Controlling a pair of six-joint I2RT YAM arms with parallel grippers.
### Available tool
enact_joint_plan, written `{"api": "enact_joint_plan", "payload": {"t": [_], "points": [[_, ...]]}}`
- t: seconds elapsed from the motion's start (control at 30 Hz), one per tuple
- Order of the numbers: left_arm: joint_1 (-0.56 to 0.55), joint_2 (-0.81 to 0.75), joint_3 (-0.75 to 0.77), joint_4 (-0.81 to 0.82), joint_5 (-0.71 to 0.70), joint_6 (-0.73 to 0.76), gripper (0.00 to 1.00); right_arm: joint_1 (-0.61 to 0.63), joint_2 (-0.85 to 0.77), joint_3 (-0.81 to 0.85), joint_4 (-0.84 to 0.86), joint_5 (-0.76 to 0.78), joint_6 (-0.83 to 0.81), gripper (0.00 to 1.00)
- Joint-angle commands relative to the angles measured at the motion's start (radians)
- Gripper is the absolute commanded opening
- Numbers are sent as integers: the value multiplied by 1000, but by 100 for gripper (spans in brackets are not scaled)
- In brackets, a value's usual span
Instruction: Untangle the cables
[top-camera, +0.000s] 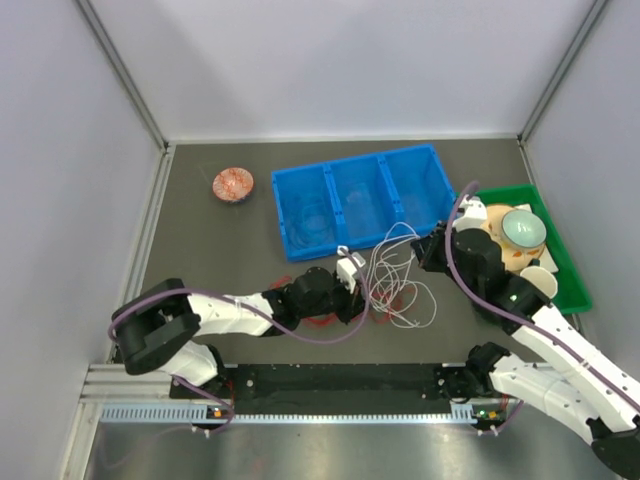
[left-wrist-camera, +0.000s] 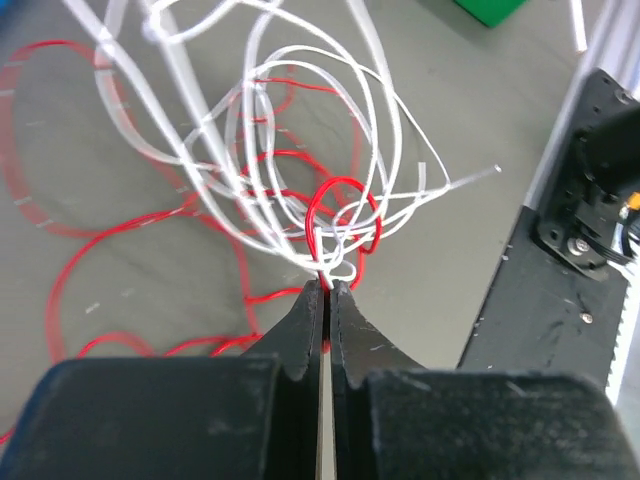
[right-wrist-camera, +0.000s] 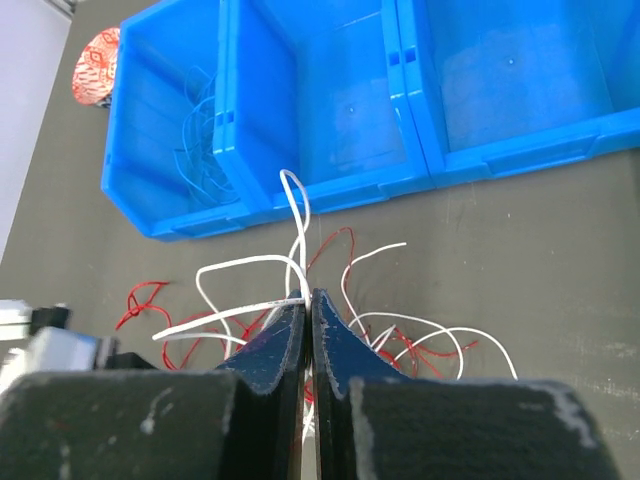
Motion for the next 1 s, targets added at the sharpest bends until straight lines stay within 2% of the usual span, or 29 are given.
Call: {"api": "enact_joint_plan", "payload": {"t": [0.0, 0.23, 0.3, 0.37, 0.47, 0.53, 0.67, 0.77, 0.8, 0.83, 0.93, 0.97], "points": [[-1, -172, -51, -83, -158, 21, 0, -10, -38, 73, -3, 20, -19, 0], [6, -576, -129, -432, -447, 4, 0, -19, -76, 120, -69, 126, -68, 0], [6, -708, -157, -468, -524, -35, 0, -32, -79, 125, -81, 138, -78, 0], [9, -804, -172, -493, -660, -96, 0, -36, -85, 131, -84, 149, -81, 0], [25, -886, -169, -597, -798, -180, 0, -36, -93, 155, -92, 161, -91, 0], [36, -924, -176, -649, -843, -212, 0, -36, -102, 183, -101, 170, -108, 0], [39, -941, -166, -747, -906, -286, 0, -38, -120, 249, -113, 155, -124, 0], [39, -927, -172, -728, -859, -276, 0, -36, -131, 300, -118, 114, -122, 0], [39, -918, -171, -720, -842, -268, 2, -38, -127, 310, -118, 83, -121, 0], [39, -895, -168, -715, -825, -259, 15, -36, -122, 329, -118, 68, -113, 0], [40, -828, -150, -708, -786, -239, 25, -36, -108, 344, -119, 11, -99, 0], [39, -812, -137, -708, -780, -233, 48, -36, -107, 346, -119, 2, -95, 0]]}}
